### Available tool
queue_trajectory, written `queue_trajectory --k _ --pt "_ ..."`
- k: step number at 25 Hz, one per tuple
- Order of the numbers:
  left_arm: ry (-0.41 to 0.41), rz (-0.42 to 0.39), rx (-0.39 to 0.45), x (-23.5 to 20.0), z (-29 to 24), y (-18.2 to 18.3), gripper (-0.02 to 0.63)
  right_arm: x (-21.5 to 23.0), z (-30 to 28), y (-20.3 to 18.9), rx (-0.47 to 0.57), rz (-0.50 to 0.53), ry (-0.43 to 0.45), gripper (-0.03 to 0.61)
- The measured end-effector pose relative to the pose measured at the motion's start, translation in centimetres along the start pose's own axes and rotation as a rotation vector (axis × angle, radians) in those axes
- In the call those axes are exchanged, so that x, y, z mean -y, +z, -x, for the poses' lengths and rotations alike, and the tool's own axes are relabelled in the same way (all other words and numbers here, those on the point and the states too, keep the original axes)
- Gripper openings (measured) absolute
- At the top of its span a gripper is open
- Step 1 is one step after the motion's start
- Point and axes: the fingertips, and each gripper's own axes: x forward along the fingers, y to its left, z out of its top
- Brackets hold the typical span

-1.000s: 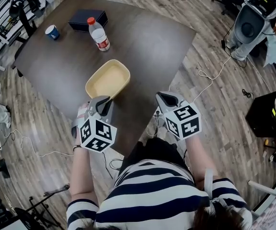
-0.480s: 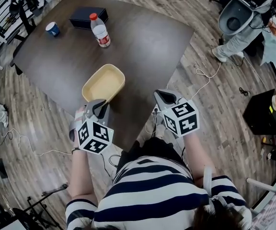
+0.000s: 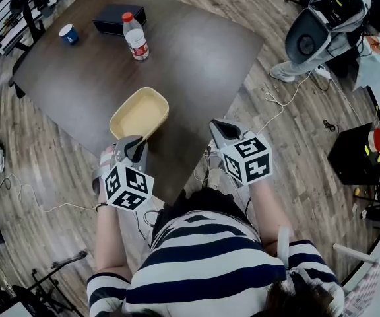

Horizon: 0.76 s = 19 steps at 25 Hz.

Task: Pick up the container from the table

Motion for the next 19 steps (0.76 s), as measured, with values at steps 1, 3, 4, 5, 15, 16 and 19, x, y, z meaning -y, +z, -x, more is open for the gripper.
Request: queue_trajectory --k 1,3,4,5,15,16,19 --pt "0.001 0.001 -0.002 0.0 0.0 -0.1 0.0 0.0 0.0 0.1 0.001 0.0 0.0 -0.003" --pt "0.004 0.003 -0.006 0.0 0.0 -0.3 0.0 0.2 -0.1 0.1 0.001 -0.001 -0.002 -0.003" --pt "0.003 0.002 -0.009 0.0 -0.1 -0.4 0.0 0.2 -0.1 0.1 0.002 -0.002 -0.002 -0.003" --pt "0.003 0.001 -0.011 0.1 -0.1 -0.5 0.0 0.2 -0.1 0.1 0.003 -0.005 -0.001 -0.003" --pt "-0.01 -0.003 -0.013 0.8 0.1 -0.7 0.0 -0.4 0.1 0.1 0.004 0.002 0.017 -0.003" --pt "-0.011 -0.004 -0.014 0.9 0.1 -0.7 0.0 -0.4 0.1 0.1 0.005 0.002 0.017 -0.003" --pt "-0.012 -0.006 -0.016 1.3 0.1 -0.7 0.0 -0.3 0.3 -0.1 0.006 0.003 0.018 -0.003"
